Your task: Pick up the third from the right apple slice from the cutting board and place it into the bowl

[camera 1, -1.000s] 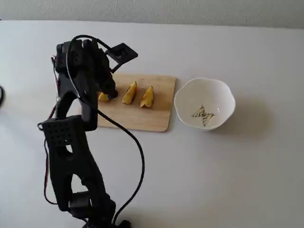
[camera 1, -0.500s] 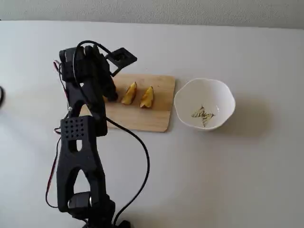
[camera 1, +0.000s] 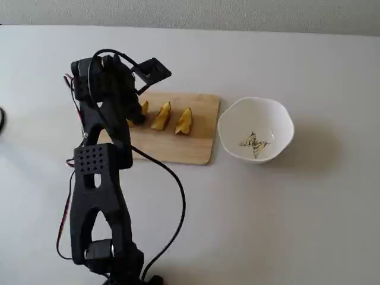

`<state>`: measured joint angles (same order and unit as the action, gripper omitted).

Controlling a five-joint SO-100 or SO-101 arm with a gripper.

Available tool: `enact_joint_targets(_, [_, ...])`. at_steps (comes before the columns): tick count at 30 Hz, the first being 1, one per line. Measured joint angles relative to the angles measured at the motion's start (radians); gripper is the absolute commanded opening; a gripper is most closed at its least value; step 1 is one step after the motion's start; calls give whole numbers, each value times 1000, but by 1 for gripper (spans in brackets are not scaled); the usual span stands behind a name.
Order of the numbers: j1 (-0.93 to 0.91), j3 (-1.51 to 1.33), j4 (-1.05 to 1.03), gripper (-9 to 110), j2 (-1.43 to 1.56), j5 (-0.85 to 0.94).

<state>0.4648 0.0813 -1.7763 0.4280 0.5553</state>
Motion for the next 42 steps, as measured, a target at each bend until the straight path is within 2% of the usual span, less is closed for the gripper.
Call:
enact_joint_targets(9, [-66,-2,0,0,302,-202])
enact_joint_targets(19, [-509,-2,0,0,563,-445])
enact_joint_targets(26, [-696,-2,0,0,575,-469])
enact_joint_targets(39, [-808,-2,-2,1,491,-469])
enact_joint_targets(42, [-810,-2,-2,5,491,-469])
